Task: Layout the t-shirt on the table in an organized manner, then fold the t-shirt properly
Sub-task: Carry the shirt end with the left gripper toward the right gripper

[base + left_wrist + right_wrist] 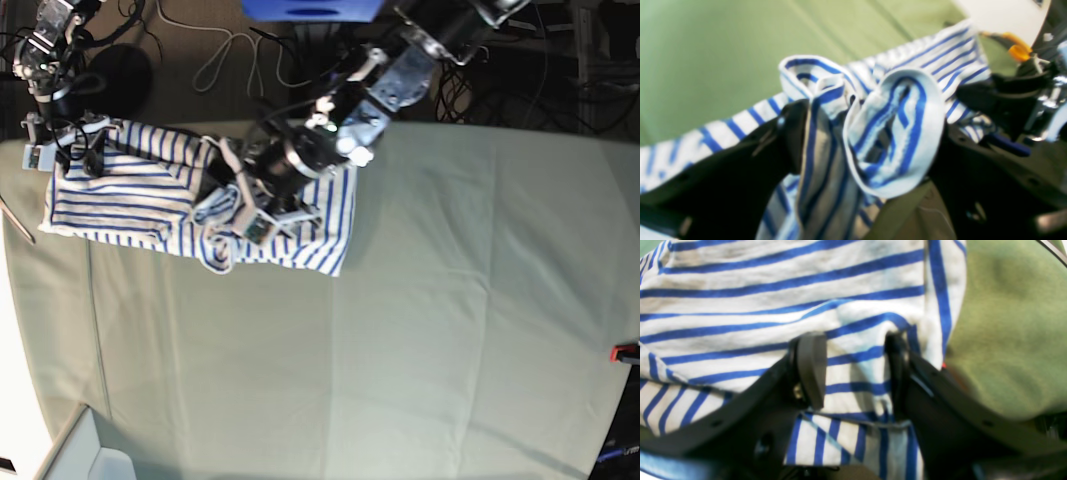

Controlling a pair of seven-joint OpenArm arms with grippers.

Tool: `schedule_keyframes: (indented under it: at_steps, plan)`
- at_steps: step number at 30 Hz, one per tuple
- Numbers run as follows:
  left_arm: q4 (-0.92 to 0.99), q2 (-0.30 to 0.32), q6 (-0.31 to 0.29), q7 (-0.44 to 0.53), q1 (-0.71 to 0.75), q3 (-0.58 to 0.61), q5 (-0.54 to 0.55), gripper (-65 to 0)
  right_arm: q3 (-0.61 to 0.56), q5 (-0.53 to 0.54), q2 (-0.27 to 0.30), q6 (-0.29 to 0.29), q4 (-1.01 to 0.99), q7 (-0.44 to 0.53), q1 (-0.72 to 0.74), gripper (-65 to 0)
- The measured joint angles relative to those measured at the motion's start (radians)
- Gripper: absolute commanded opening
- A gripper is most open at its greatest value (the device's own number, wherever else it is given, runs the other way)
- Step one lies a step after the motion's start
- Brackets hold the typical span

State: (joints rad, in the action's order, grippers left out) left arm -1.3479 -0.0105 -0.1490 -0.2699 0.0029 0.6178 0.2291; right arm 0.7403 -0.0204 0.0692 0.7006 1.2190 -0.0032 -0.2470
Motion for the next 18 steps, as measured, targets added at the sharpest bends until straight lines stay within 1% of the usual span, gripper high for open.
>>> schedule_keyframes:
  at_steps: [3, 5, 6, 10, 13, 16, 18]
  plan:
    - [0.098, -0.057, -0.012, 0.009, -0.044, 0.005, 0.0, -25.0, 0.0, 0.0, -0.001, 0.001, 0.0, -0.004, 0.014, -36.5]
    - [0.167, -0.094, -0.01, 0.013, -0.066, -0.001, 0.012, -22.2, -0.001, 0.0, 0.0, 0.001, 0.0, -0.004, 0.019, -36.5]
    - [0.195, -0.108, -0.007, 0.01, -0.074, -0.001, 0.045, -20.2, -0.002, 0.0, 0.0, 0.0, 0.0, 0.0, 0.02, -36.5]
    - [0.27, -0.114, -0.005, -0.001, -0.112, 0.003, 0.275, -15.1, -0.002, 0.0, 0.0, 0.0, 0.0, 0.003, 0.016, -36.5]
    - [0.287, -0.105, 0.003, 0.011, -0.146, 0.002, 0.461, -14.2, -0.002, -0.001, 0.0, 0.0, 0.0, 0.0, 0.016, -36.5]
    - [0.288, -0.099, 0.002, 0.021, -0.149, 0.002, 0.586, -14.2, -0.002, 0.0, 0.0, 0.0, 0.0, 0.0, 0.016, -36.5]
    - [0.286, -0.082, 0.002, 0.01, -0.142, 0.01, 0.622, -14.4, -0.002, 0.0, 0.0, 0.0, 0.0, 0.001, 0.016, -36.5]
